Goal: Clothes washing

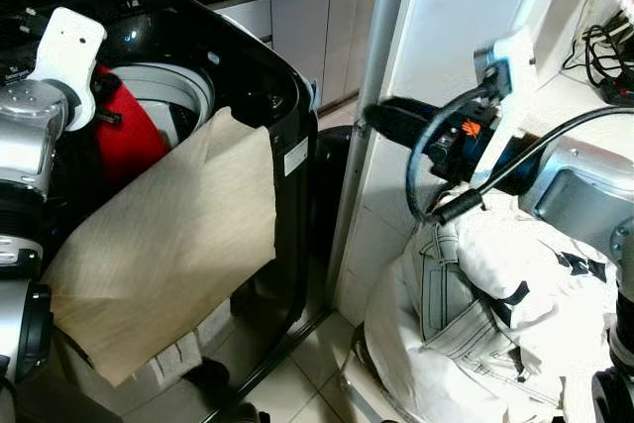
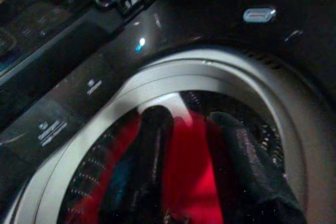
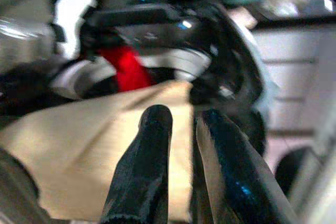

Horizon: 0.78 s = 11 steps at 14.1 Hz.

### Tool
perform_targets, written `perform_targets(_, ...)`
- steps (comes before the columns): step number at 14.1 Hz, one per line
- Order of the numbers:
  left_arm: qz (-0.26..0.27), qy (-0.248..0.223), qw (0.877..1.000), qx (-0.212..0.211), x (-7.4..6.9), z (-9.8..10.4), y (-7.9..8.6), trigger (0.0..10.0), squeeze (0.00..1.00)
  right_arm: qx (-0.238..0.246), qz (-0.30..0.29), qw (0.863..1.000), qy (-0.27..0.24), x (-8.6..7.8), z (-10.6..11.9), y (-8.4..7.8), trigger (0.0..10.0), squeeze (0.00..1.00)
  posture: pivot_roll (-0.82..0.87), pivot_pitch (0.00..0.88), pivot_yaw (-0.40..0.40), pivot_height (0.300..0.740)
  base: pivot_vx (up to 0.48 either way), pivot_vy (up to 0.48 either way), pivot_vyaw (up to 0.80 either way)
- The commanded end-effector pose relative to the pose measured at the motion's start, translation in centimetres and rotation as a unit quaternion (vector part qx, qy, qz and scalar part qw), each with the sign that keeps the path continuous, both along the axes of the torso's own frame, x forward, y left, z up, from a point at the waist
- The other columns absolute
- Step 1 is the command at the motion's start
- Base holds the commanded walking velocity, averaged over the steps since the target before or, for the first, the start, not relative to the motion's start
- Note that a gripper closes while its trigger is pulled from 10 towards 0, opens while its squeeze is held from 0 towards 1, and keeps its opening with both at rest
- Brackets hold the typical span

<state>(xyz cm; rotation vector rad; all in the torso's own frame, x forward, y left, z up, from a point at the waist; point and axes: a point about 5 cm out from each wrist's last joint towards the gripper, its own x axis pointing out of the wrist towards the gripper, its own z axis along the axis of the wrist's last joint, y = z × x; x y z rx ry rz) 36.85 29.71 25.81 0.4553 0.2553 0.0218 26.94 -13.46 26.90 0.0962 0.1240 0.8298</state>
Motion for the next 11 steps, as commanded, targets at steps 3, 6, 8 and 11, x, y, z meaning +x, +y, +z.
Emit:
perform_targets(3,-0.073,0.075,0.994,0.02,-0.6,-1.5,-1.1,10.0,1.0,-0.04,-0.034,0.999,0.013,0.0,-1.0,-1.1,10.0,0.0,-0.08,0.0,0.004,0.74,0.0,0.0,0.0)
perform_targets(6,-0.093,0.147,0.979,0.106,-1.6,-2.7,-0.4,10.0,1.0,-0.066,-0.04,0.997,0.008,-0.3,-1.4,-1.4,10.0,0.0,-0.08,0.0,0.007,0.74,0.0,0.0,0.0)
perform_targets(8,-0.076,0.14,0.98,0.118,-1.6,-2.2,0.0,10.0,0.0,-0.068,-0.042,0.997,0.01,-0.4,-1.6,-1.4,10.0,0.0,-0.08,0.0,0.005,0.74,0.0,0.0,0.0)
perform_targets(11,-0.084,0.099,0.989,0.07,-1.4,-0.9,-0.2,10.0,1.0,-0.077,-0.042,0.996,0.009,-0.3,-1.9,-1.5,10.0,0.0,-0.08,0.0,0.003,0.74,0.0,0.0,0.0)
